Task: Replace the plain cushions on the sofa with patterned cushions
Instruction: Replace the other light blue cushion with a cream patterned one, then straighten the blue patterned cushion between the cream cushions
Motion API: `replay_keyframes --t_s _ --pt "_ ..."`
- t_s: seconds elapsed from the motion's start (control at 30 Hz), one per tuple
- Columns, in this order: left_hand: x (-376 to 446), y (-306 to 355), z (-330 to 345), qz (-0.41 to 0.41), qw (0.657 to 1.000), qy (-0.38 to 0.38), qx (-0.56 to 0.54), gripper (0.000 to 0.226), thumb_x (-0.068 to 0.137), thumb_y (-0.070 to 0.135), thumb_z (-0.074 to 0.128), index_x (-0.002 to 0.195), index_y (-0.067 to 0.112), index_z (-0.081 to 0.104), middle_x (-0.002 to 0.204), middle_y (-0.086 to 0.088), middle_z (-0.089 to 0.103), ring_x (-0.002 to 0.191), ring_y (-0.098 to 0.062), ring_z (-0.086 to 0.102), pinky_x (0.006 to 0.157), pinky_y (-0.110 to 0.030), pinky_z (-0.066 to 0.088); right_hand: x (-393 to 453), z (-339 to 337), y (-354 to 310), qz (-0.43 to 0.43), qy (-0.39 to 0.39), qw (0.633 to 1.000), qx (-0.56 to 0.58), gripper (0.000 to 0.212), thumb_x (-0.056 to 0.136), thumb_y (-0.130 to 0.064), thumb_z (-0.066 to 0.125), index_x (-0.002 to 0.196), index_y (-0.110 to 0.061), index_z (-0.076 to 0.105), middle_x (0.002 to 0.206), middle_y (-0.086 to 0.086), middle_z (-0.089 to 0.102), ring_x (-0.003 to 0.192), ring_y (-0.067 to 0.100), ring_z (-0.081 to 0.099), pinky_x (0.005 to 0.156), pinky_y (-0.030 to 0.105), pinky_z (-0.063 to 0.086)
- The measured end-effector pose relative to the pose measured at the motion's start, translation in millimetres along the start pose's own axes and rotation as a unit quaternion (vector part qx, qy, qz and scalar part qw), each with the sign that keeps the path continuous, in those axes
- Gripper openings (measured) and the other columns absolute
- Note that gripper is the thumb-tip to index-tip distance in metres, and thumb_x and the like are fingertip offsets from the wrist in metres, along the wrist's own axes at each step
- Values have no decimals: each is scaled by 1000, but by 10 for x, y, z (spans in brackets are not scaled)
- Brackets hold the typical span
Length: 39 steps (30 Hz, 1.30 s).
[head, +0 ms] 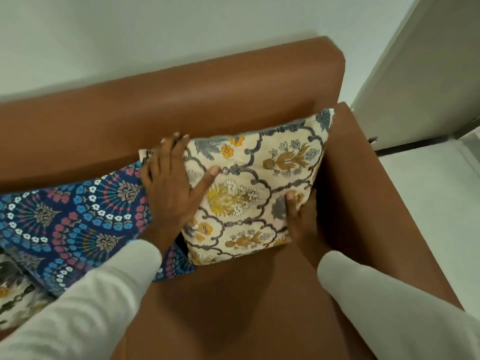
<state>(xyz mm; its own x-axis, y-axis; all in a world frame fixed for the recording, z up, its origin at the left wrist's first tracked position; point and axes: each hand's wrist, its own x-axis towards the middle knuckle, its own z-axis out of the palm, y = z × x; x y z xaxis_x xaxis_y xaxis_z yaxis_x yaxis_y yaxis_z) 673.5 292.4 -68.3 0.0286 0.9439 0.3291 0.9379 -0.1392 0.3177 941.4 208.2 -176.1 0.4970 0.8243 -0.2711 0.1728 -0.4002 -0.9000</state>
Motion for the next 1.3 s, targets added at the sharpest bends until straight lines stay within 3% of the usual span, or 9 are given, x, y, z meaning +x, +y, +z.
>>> replay_keyframes --t_s 0.1,0.2,0.37,0.63,0.83,0.97,1.07,1.2,1.3 --pt "7 33 -199 -11 999 -46 20 84 88 95 46 123 20 59 117 -3 67 117 -32 64 111 -53 36 -89 -200 -102 69 -51 996 17 137 57 -114 37 160 -23 40 156 5 61 143 32 61 119 51 48" --pt "-143 20 -290 -37 997 -58 24 76 89 96 43 97 21 51 89 0 63 90 -32 64 102 -54 38 -117 -287 -319 12 -17 995 -103 127 64 -113 21 137 -14 52 135 16 70 124 44 68 107 59 54" --pt "-497 -164 -182 -135 986 -93 -19 77 95 92 25 105 20 49 104 -9 67 110 -39 64 111 -58 28 29 -517 -727 -114 141 948 -262 74 104 -82 18 105 -18 56 101 9 68 103 41 65 103 57 45" --pt "-865 -185 42 -79 994 -67 -30 79 105 79 29 167 29 29 174 -3 31 162 -27 28 124 -62 19 -317 -367 -729 -158 184 934 -261 70 112 -62 19 162 -19 41 172 14 38 159 38 35 133 61 19" --pt "-923 -187 -44 26 992 -115 -34 69 110 69 32 170 36 25 183 5 17 168 -24 21 126 -65 20 -914 -170 -487 -151 91 928 -328 72 111 -54 33 174 -25 12 184 10 2 172 34 1 136 64 0" --pt "-743 -795 -466 -90 995 -39 -21 60 111 60 40 163 31 33 174 -2 28 160 -33 28 122 -72 21 -1543 134 -461 -205 76 915 -340 67 106 -39 52 161 -2 43 167 27 40 155 46 38 126 64 31" --pt "-501 -1609 -1020 -113 993 26 31 55 111 58 43 156 27 45 167 -9 41 153 -37 37 119 -68 27 -2012 712 -517 -188 -55 932 -304 57 107 -37 58 145 5 60 145 29 61 138 52 58 116 60 49" --pt "-242 -2702 -1660 -95 994 -32 44 57 108 64 47 146 22 53 149 -12 58 142 -37 52 113 -61 37 -2271 1655 -661 -35 -253 933 -254 80 110 -45 58 172 -10 23 180 8 19 170 29 14 136 44 22" --pt "-121 -3284 -1848 -21 988 -153 22 75 100 76 41 142 18 59 138 -12 66 132 -39 62 105 -56 48 -2329 2232 -700 3 -315 945 -85 85 100 -22 78 166 -26 25 176 -13 27 160 -2 34 124 16 37"
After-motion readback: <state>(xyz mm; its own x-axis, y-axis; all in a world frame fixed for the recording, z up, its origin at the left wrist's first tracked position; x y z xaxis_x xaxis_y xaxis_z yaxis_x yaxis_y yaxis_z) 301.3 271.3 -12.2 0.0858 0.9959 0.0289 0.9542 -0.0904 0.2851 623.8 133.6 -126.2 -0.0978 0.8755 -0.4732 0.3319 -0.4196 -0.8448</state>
